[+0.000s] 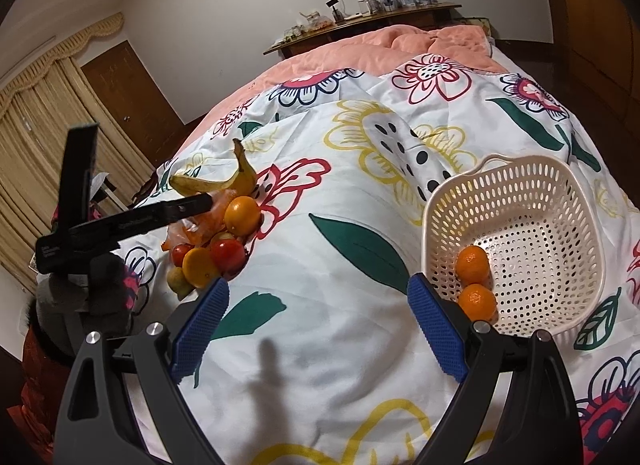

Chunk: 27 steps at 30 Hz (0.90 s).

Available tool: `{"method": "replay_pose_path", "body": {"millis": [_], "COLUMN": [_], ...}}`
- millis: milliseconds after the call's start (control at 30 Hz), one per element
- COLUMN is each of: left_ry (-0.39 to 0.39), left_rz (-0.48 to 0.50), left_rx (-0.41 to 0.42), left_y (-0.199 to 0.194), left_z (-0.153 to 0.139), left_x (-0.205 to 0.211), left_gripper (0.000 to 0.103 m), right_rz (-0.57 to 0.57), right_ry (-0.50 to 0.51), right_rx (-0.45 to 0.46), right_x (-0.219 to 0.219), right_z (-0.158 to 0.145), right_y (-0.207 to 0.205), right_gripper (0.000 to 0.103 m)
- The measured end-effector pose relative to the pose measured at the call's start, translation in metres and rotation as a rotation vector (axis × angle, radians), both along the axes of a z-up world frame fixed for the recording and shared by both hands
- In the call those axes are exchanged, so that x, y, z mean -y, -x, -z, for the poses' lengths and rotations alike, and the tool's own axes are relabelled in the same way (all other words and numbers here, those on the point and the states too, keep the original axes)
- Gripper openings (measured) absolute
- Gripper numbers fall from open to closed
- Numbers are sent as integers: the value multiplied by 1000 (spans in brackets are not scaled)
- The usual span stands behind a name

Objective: Organize fruits
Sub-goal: 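Lift the plastic bag off the fruit pile with the left tool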

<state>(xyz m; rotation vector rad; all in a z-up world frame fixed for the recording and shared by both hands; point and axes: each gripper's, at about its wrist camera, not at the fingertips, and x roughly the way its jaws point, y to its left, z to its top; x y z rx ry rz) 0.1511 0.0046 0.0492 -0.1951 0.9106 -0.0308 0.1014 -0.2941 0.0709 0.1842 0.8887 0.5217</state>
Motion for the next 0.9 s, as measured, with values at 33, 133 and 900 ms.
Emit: {"method": "replay_pose_path", "body": {"millis": [33,133,900], "left_ry": [1,-3,-92], "left_rz": [-2,-13,-1], "left_rx": [5,13,-50], "left_y": [2,9,1], "left_z": [-2,-4,14], "left_x": [-2,-9,-5], "left_gripper": [57,57,76], "right_rz": [-3,-10,-35], "right_ry": [3,8,31], "right_rx": [1,1,-7], "right_x": [-2,-7,-23], "right_z": [-1,-1,2], "right_y": [0,0,4], "right_gripper": [90,90,90]}}
